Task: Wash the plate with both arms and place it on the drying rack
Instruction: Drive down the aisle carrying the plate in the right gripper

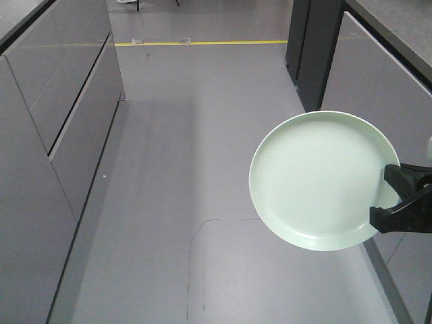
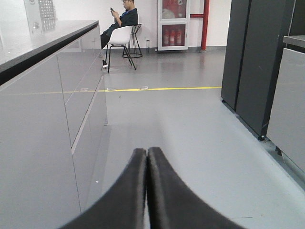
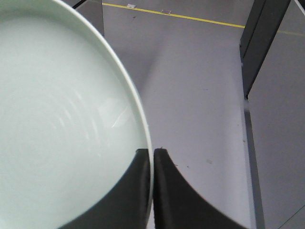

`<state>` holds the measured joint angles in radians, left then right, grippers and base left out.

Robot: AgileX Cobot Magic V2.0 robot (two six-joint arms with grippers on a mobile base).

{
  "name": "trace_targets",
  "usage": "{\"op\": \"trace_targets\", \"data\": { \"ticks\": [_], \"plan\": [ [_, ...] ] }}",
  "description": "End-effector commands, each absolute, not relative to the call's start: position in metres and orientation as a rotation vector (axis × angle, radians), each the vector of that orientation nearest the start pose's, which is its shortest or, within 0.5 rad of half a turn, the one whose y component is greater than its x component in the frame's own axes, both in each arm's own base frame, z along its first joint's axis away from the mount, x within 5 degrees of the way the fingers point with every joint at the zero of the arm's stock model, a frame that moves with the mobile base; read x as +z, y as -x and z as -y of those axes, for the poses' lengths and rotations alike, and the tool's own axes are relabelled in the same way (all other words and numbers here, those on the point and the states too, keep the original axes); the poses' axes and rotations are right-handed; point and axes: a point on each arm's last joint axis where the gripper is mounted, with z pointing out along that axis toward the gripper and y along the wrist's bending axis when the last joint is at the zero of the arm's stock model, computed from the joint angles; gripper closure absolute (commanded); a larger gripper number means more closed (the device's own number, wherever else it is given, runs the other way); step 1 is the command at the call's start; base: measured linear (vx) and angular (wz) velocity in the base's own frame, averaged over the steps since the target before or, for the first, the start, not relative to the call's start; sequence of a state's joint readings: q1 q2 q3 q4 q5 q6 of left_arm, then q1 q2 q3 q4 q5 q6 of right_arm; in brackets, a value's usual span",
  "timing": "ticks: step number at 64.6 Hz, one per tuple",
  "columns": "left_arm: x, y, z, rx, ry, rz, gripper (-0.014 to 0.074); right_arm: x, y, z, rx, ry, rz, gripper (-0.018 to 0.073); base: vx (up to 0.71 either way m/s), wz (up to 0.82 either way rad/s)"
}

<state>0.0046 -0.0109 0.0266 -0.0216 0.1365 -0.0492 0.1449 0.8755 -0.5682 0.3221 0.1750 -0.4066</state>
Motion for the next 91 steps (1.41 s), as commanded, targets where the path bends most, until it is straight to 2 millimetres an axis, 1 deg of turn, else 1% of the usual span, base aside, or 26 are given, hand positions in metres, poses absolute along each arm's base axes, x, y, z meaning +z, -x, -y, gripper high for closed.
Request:
{"op": "trace_targets", "data": {
  "ticks": [1, 91],
  "plan": [
    [0.1930, -0.0564, 0.0002, -0.071, 0.068, -1.566, 0.0602, 0.3145, -0.1811, -0.0292, 0.071, 0.234, -1.832, 0.0569, 0.12, -0.03],
    [0.1930, -0.0564, 0.0002, -0.071, 0.068, -1.566, 0.0602, 0.3144, -0.1811, -0.0293, 0.071, 0.234, -1.833, 0.0569, 0.12, -0.01]
  ]
}}
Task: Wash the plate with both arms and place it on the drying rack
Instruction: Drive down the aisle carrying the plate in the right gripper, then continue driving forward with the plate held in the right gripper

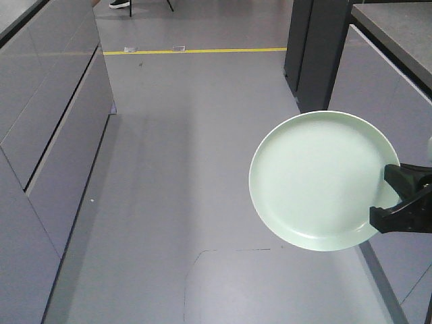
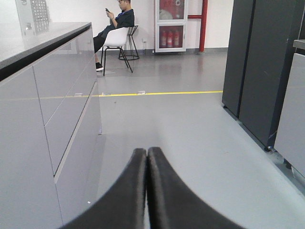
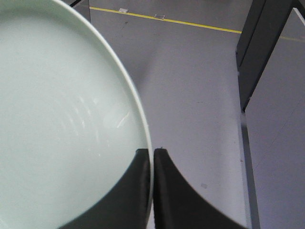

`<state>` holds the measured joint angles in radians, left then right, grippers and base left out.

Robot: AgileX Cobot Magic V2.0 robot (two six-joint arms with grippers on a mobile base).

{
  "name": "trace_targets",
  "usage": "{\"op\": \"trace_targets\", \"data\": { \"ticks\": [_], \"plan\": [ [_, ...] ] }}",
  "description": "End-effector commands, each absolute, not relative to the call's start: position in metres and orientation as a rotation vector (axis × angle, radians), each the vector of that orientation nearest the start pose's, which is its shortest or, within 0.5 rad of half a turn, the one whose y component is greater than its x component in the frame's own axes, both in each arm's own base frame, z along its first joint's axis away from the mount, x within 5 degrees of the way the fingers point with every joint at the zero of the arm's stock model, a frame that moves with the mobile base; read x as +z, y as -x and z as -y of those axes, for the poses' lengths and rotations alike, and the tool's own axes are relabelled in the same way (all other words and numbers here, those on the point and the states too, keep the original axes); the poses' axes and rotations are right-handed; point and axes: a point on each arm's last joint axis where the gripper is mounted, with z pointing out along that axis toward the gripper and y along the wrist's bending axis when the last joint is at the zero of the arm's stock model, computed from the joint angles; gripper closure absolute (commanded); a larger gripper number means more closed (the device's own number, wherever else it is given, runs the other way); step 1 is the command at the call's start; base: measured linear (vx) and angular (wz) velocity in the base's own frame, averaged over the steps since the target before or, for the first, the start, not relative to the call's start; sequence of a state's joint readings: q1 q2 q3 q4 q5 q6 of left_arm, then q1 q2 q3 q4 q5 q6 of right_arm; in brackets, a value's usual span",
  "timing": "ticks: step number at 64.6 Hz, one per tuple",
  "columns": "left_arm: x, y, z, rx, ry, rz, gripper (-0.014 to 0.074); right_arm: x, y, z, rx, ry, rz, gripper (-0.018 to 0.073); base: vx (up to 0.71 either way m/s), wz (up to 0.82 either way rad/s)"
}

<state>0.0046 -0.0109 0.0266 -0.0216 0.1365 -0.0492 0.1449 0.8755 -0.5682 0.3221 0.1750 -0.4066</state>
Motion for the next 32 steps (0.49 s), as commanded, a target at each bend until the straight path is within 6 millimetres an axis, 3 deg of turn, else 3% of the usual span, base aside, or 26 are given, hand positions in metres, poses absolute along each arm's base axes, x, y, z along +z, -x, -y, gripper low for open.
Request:
{"op": "trace_targets", "data": {
  "ticks": [1, 32],
  "plan": [
    [0.1930, -0.0564, 0.0002, -0.071, 0.068, -1.566, 0.0602, 0.3144, -0.1811, -0.0293, 0.071, 0.234, -1.833, 0.0569, 0.13, 0.00],
    [0.1930, -0.0564, 0.0002, -0.071, 0.068, -1.566, 0.0602, 0.3144, -0.1811, -0.0293, 0.071, 0.234, -1.833, 0.0569, 0.13, -0.01]
  ]
}}
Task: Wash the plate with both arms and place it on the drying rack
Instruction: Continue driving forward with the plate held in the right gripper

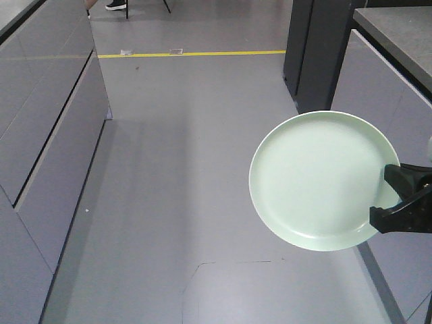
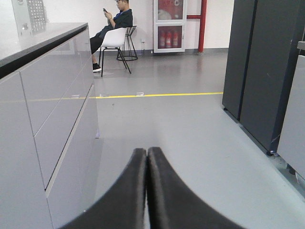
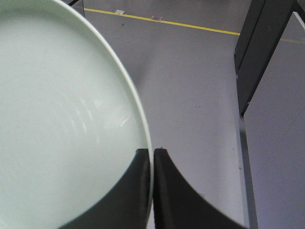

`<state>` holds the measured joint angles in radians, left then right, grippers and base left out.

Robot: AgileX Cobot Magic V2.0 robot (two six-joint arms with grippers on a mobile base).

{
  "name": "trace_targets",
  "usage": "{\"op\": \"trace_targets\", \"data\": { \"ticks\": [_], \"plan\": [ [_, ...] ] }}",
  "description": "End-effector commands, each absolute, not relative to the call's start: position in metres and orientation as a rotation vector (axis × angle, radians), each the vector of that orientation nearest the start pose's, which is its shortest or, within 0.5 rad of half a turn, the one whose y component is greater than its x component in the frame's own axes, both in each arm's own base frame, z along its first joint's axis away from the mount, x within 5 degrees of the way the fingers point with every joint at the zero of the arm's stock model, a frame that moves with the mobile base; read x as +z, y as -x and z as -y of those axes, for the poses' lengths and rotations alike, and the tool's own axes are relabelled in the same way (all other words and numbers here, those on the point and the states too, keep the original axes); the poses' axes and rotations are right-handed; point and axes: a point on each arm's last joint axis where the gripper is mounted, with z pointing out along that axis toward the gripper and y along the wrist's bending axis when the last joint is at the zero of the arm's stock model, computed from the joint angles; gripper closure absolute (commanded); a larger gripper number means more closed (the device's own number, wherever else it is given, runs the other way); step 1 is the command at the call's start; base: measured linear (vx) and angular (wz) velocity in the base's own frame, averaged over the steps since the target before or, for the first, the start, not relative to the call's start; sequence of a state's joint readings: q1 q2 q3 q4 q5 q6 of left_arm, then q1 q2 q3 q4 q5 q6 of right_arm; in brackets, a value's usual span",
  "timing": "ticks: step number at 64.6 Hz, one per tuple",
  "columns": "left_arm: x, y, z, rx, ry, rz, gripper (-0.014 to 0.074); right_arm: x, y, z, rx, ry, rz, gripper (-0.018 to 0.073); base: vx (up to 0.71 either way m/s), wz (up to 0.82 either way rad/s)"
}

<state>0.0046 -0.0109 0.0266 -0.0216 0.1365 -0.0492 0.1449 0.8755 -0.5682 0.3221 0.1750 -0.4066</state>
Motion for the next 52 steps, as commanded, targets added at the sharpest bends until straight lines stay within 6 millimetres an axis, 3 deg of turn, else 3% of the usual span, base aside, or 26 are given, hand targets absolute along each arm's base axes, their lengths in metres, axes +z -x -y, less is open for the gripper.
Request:
{"op": "trace_targets", "data": {
  "ticks": [1, 52],
  "plan": [
    [0.1930, -0.0564, 0.0002, -0.071, 0.068, -1.566, 0.0602, 0.3144, -0.1811, -0.0293, 0.071, 0.234, -1.833, 0.0569, 0.13, -0.01],
    [0.1930, -0.0564, 0.0002, -0.071, 0.068, -1.566, 0.0602, 0.3145, -0.1811, -0.0292, 0.071, 0.234, -1.832, 0.0569, 0.11, -0.01]
  ]
}}
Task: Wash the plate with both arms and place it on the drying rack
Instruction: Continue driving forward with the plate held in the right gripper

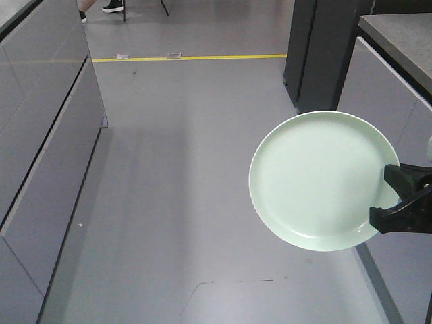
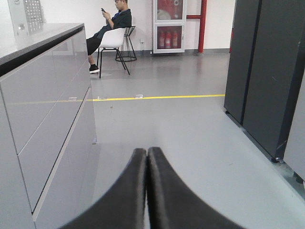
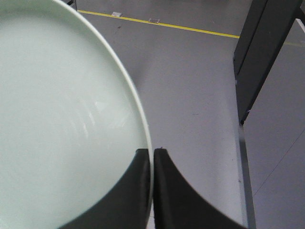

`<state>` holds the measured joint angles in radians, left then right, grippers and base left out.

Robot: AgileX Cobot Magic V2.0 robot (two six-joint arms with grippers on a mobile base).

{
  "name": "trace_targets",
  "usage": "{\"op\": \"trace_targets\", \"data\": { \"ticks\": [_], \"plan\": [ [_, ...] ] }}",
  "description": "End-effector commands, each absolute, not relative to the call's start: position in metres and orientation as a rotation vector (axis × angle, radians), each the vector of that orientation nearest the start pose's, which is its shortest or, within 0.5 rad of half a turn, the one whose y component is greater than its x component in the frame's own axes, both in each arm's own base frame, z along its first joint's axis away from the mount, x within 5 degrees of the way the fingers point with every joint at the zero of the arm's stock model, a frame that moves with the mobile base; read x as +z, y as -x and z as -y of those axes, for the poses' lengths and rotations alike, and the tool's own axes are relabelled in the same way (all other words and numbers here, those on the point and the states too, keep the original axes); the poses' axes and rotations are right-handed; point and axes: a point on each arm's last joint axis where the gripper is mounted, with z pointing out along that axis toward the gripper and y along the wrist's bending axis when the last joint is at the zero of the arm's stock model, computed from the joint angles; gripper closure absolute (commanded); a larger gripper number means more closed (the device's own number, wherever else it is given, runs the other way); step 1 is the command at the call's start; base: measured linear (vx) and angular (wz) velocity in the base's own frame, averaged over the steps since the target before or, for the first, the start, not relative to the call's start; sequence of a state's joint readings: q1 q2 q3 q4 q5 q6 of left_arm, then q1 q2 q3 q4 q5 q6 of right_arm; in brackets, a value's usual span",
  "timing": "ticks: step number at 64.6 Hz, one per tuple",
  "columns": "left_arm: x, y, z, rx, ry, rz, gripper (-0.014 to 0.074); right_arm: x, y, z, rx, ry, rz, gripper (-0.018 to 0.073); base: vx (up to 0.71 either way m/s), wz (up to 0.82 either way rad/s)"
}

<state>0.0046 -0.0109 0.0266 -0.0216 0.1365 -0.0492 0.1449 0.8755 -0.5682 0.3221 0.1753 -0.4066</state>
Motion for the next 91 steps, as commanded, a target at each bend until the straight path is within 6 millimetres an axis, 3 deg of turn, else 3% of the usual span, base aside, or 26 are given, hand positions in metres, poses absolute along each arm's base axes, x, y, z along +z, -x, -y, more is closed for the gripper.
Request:
{"op": "trace_targets", "data": {
  "ticks": [1, 91],
  "plan": [
    [0.1930, -0.0564, 0.0002, -0.071, 0.068, -1.566, 0.0602, 0.3145, -0.1811, -0.0292, 0.071, 0.234, -1.832, 0.0569, 0.10, 0.00],
    [0.1930, -0.0564, 0.0002, -0.071, 0.068, -1.566, 0.0602, 0.3142, -0.1810, -0.0293, 0.071, 0.235, -1.835, 0.0569, 0.07, -0.01]
  ]
}}
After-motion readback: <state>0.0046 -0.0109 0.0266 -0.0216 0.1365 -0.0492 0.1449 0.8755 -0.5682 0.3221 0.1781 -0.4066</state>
